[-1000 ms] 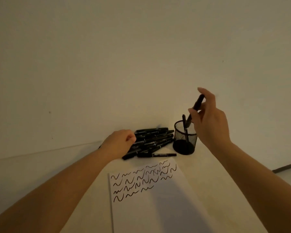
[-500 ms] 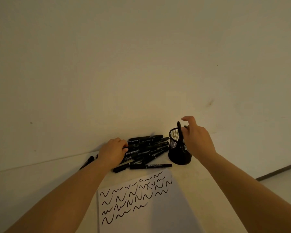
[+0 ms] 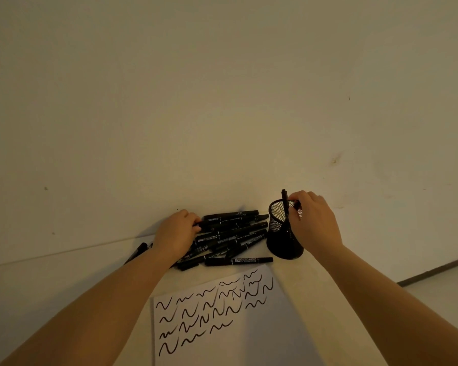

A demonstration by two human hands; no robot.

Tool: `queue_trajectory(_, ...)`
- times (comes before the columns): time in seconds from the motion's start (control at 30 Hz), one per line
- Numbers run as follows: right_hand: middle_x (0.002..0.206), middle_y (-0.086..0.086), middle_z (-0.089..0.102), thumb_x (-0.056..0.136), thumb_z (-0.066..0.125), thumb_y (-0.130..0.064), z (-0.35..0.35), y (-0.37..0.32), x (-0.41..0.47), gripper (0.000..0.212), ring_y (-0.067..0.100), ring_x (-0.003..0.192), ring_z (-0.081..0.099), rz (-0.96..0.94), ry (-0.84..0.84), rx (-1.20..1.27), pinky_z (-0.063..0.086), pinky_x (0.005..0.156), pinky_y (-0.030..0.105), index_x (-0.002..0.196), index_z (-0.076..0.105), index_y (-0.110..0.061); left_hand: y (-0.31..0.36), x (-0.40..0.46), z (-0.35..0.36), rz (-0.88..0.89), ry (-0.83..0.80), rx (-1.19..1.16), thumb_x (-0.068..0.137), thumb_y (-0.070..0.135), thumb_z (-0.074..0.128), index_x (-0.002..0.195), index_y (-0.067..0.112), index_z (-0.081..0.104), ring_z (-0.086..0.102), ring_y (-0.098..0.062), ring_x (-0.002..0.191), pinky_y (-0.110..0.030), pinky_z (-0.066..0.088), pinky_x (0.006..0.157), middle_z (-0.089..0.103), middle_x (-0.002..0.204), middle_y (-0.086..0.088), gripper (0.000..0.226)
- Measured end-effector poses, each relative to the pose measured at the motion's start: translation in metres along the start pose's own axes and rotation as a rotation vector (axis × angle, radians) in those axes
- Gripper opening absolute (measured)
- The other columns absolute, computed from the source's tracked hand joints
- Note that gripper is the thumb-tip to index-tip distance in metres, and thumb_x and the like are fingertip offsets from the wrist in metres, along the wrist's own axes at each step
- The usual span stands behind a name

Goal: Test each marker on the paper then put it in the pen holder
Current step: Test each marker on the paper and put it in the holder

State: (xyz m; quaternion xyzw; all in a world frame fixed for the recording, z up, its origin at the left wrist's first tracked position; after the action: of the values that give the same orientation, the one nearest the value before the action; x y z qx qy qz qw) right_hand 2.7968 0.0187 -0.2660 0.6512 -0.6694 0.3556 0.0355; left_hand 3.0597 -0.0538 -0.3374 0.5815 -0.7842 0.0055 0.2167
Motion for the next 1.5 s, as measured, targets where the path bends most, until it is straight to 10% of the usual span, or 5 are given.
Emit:
queue_trajectory(0.23,0.098,0.002,0.062,0.082,0.059,-0.008,-0.038,-0.046,-0.029,0.021,0.021,0.093,0.049,-0.158,0.197,0.016,0.040,0.074,0.030,0.102,0.065,-0.013,0.029,-0.029,-0.060,-0.023,0.196,-0.386,0.092,0.022,0.051,0.109,0.018,0.057,0.055,-0.009,0.088,-0.017,0.042,0.074,0.057,0.103,0.005,0.019)
queue_trajectory(0.43,0.068,-0.013,0.058,0.089,0.055,-0.026,-0.001,-0.082,-0.092,0.012,-0.009,0.058,0.051,0.050,-0.273,0.552,0.040,0.051,0.008,0.084,0.060,-0.036,0.061,-0.086,-0.068,-0.261,-0.053,-1.269,0.093,0.021,0.047,0.100,0.026,0.061,0.066,-0.006,0.096,-0.021,0.051,0.077,0.073,0.087,0.012,0.016)
queue_trajectory(0.67,0.074,0.004,0.067,0.084,0.059,-0.042,0.024,-0.112,-0.149,0.011,0.006,0.060,0.053,0.081,-0.584,0.738,0.041,0.054,0.012,0.074,0.065,-0.041,0.074,-0.147,-0.062,-0.365,-0.127,-1.474,0.075,0.034,0.057,0.099,0.022,0.066,0.064,-0.008,0.099,-0.028,0.049,0.087,0.070,0.098,0.004,0.028)
queue_trajectory(1.17,0.052,-0.005,0.063,0.088,0.057,-0.023,0.013,-0.090,-0.191,0.009,0.001,0.045,0.052,0.452,-0.339,1.049,0.046,0.049,0.014,0.086,0.062,-0.016,0.098,-0.211,-0.086,0.135,0.000,-0.309,0.091,0.049,0.035,0.105,0.032,0.055,0.052,-0.001,0.080,-0.015,0.041,0.066,0.055,0.089,0.019,0.030)
queue_trajectory(1.5,0.045,0.003,0.044,0.084,0.061,-0.019,0.012,-0.091,-0.216,0.026,0.011,0.037,0.034,0.681,-0.550,1.360,0.026,0.034,0.019,0.062,0.050,-0.011,0.136,-0.225,-0.112,0.420,0.124,0.073,0.086,0.039,0.039,0.080,0.018,0.067,0.056,-0.009,0.050,-0.017,0.037,0.043,0.064,0.066,0.008,0.035)
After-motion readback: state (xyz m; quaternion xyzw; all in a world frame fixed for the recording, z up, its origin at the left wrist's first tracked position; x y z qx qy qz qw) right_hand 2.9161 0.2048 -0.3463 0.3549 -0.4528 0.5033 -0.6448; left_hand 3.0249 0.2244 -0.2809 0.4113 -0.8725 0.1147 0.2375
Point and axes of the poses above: each hand's wrist, its own x-axis towards the middle knuckle, its own z-axis out of the palm, y = z × x, the point moved 8 cm from there along x, towards the middle knuckle
